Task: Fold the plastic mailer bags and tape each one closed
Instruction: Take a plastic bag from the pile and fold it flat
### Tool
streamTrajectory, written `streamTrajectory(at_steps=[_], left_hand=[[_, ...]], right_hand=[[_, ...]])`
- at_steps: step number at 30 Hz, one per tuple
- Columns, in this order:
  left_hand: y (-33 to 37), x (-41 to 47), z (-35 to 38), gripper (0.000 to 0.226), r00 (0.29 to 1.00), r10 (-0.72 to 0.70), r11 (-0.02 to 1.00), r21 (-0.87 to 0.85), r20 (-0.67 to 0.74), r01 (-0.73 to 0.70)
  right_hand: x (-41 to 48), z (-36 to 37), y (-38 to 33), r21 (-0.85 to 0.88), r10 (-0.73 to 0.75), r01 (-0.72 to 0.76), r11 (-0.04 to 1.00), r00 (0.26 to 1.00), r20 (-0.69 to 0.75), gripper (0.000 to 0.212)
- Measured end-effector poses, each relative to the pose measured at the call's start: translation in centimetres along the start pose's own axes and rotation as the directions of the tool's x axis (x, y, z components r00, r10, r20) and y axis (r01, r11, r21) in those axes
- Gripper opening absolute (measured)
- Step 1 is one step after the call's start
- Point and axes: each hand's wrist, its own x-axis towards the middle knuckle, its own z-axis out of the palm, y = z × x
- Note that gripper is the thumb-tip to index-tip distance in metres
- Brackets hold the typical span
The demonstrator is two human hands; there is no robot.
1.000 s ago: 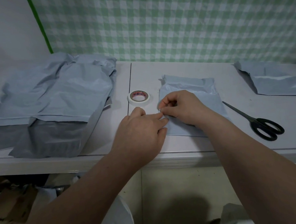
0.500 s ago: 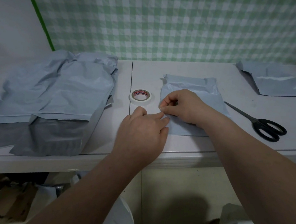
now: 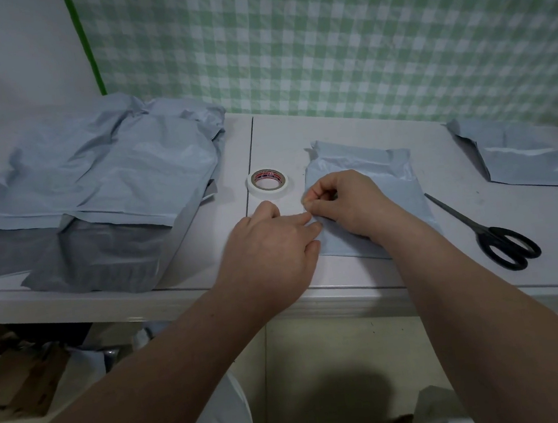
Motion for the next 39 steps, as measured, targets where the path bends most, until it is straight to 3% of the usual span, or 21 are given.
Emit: streamTrajectory(at_steps=[11, 17, 20, 26, 34, 39], left_hand=[[0.1, 0.1, -0.1, 0.037, 1.0, -0.027, 1.0, 0.003, 0.014, 0.027], [0.0, 0.2, 0.0, 0.037, 1.0, -0.015, 1.0, -0.022, 0.004, 0.015], [-0.1, 0.2, 0.1, 0.033, 1.0, -0.007, 0.999, -0.052, -0.014, 0.006], [0.1, 0.1, -0.1, 0.032, 1.0, -0.017, 1.0, -0.01, -0.002, 0.017], [-0.1, 0.7, -0.5, 0.028, 0.999, -0.029, 0.999, -0.029, 0.023, 0.03], [-1.0, 1.6, -0.6, 0.04, 0.981, -0.015, 0.995, -0.094, 0.195, 0.034]], right_hand=[[0.0, 0.1, 0.1, -0.02, -0.017, 0.016, 1.0, 0.999, -0.05, 0.014], [-2.6, 0.0, -0.2, -0.185, -0.174, 0.124, 0.975, 0.944, -0.281, 0.017], [-4.7, 1.2, -0.3, -0.35, -0.246, 0.151, 0.925, 0.938, -0.245, 0.023], [-6.1, 1.9, 0.8, -0.458, -0.223, 0.101, 0.883, 0.949, -0.221, 0.024], [-6.7, 1.5, 1.0, -0.434, -0.199, 0.121, 0.893, 0.97, -0.139, 0.018], [-6.8, 1.5, 1.0, -0.408, -0.206, 0.137, 0.903, 0.97, -0.128, 0.026]])
